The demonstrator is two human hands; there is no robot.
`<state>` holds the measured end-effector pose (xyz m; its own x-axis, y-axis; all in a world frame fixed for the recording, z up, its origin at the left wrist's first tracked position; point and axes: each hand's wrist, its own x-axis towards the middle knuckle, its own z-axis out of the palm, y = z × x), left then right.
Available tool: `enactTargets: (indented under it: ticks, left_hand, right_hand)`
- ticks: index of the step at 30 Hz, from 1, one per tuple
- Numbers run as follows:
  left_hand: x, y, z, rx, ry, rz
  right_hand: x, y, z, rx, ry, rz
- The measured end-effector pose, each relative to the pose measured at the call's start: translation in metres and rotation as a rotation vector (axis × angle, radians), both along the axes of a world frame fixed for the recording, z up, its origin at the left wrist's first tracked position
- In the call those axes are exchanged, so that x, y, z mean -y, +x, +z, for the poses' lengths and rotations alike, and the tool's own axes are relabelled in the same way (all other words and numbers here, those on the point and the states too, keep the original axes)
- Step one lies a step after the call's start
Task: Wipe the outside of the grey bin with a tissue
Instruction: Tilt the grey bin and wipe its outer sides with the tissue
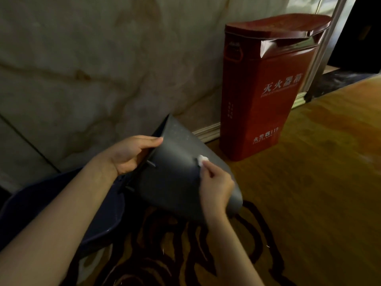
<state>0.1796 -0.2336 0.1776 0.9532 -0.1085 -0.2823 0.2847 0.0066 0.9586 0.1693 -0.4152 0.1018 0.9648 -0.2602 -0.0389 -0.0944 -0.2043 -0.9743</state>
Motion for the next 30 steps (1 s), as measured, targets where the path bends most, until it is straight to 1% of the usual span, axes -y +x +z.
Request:
enactTargets:
  ticks: [2, 4, 5, 7, 9, 11, 14, 16, 18, 19, 21, 23, 28, 30]
  left_hand:
    - [0.002, -0.002, 0.0, -0.001, -0.004, -0.03]
    - [0.003, -0.003, 0.0, -0.008, -0.004, -0.061]
    - [0.003, -0.004, 0.0, -0.011, -0.01, -0.066]
    - [-0.001, -0.006, -0.001, -0.018, -0.029, -0.066]
    - [-0.006, -0.009, -0.003, -0.039, -0.038, -0.069]
    - [-0.012, -0.014, -0.005, -0.071, -0.022, -0.09]
    - [-0.017, -0.017, -0.006, -0.09, 0.016, -0.093]
    - [-0.016, -0.014, -0.008, -0.126, -0.002, -0.051]
    - [-0.012, -0.009, -0.008, -0.215, -0.052, -0.041]
    - [-0.01, -0.006, -0.009, -0.249, -0.056, -0.04]
    - [-0.006, -0.001, -0.009, -0.257, -0.064, -0.017]
    - [0.002, 0.004, -0.009, -0.207, -0.059, -0.003]
    - [0.024, 0.01, -0.007, -0.106, 0.034, 0.0]
    - [0.023, 0.008, -0.007, -0.081, 0.026, 0.008]
  right_hand:
    - [-0.026, -0.006, 0.022, 0.157, -0.061, 0.081]
    - [-0.044, -0.008, 0.038, 0.332, -0.085, 0.101]
    - [-0.049, -0.008, 0.045, 0.373, -0.078, 0.109]
    - [-0.053, -0.005, 0.05, 0.379, -0.068, 0.15]
    - [-0.053, 0.0, 0.045, 0.319, -0.07, 0.192]
    - [-0.047, 0.009, 0.032, 0.165, -0.072, 0.184]
    - [-0.021, 0.018, -0.003, -0.063, -0.116, 0.084]
    - [-0.001, 0.018, -0.03, -0.151, -0.098, 0.012]
    - [0.012, 0.011, -0.052, -0.211, -0.101, -0.056]
    - [0.017, 0.007, -0.062, -0.234, -0.114, -0.078]
    - [0.022, 0.0, -0.075, -0.251, -0.153, -0.103]
    - [0.026, -0.004, -0.081, -0.246, -0.153, -0.135]
    - [0.03, 0.002, -0.078, -0.243, -0.131, -0.217]
    - [0.023, 0.004, -0.07, -0.208, -0.112, -0.196]
